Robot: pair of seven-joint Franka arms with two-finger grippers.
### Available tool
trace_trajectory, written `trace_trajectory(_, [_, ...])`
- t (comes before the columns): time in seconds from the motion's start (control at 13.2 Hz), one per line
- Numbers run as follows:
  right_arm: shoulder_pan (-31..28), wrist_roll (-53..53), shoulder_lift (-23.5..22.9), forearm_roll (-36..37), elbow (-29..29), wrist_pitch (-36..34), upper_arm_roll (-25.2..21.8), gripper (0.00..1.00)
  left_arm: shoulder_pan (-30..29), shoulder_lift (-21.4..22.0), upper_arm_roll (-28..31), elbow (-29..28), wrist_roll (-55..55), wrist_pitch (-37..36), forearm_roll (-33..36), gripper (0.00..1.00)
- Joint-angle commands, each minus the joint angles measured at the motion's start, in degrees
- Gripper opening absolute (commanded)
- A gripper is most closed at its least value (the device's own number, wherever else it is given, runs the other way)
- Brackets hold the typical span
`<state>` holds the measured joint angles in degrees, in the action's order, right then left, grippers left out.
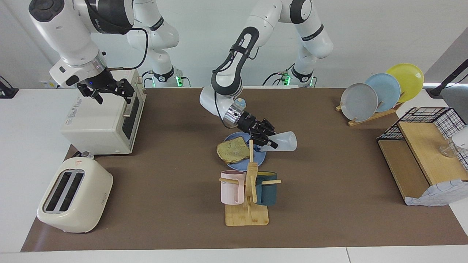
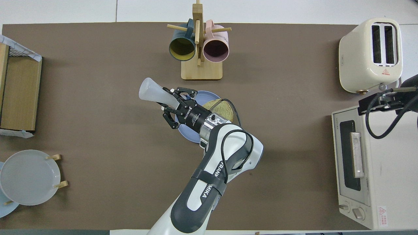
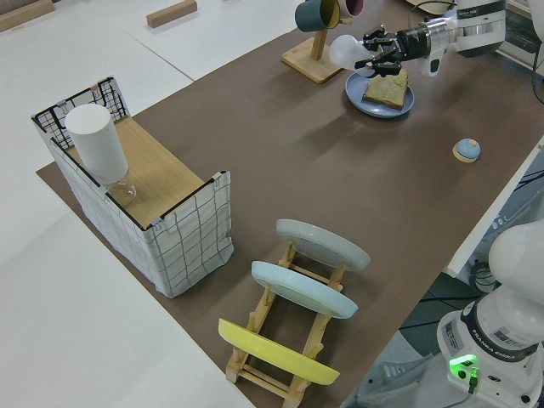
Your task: Put bread on plate and add seasoning
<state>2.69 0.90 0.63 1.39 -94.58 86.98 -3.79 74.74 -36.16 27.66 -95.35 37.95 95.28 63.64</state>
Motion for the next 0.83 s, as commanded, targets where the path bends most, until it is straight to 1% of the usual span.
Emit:
trace_trajectory(0.0, [-0.23,1.47,1.57,-0.07,-1.31,1.09,0.19,1.0,0.4,-1.01,1.08,0.61,0.37,-1.85,5.69,0.0])
trace_trajectory(0.08, [-0.23,1.39,1.57,-0.07,-1.31,1.09,0.1,1.0,0.66,-2.41,1.17,0.61,0.37,-2.98,6.75,0.0])
trace_trajectory(0.15, [-0.31,1.47,1.57,-0.07,-1.31,1.0,0.1,1.0,0.67,-2.86,1.17,0.69,0.37,-3.95,7.29,0.0])
trace_trajectory(0.38, [-0.23,1.39,1.57,-0.07,-1.31,1.09,0.19,1.0,0.75,-2.86,1.08,0.78,0.37,-4.66,8.79,0.0])
trace_trajectory(0.61, [-0.31,1.39,1.57,-0.07,-1.31,1.09,0.1,1.0,3.64,-2.77,0.9,0.78,0.46,-5.45,7.82,0.0])
trace_trajectory(0.76, [-0.31,1.39,1.57,0.02,-1.31,1.09,0.19,1.0,4.88,-2.77,0.9,0.78,0.46,-5.54,5.89,0.0])
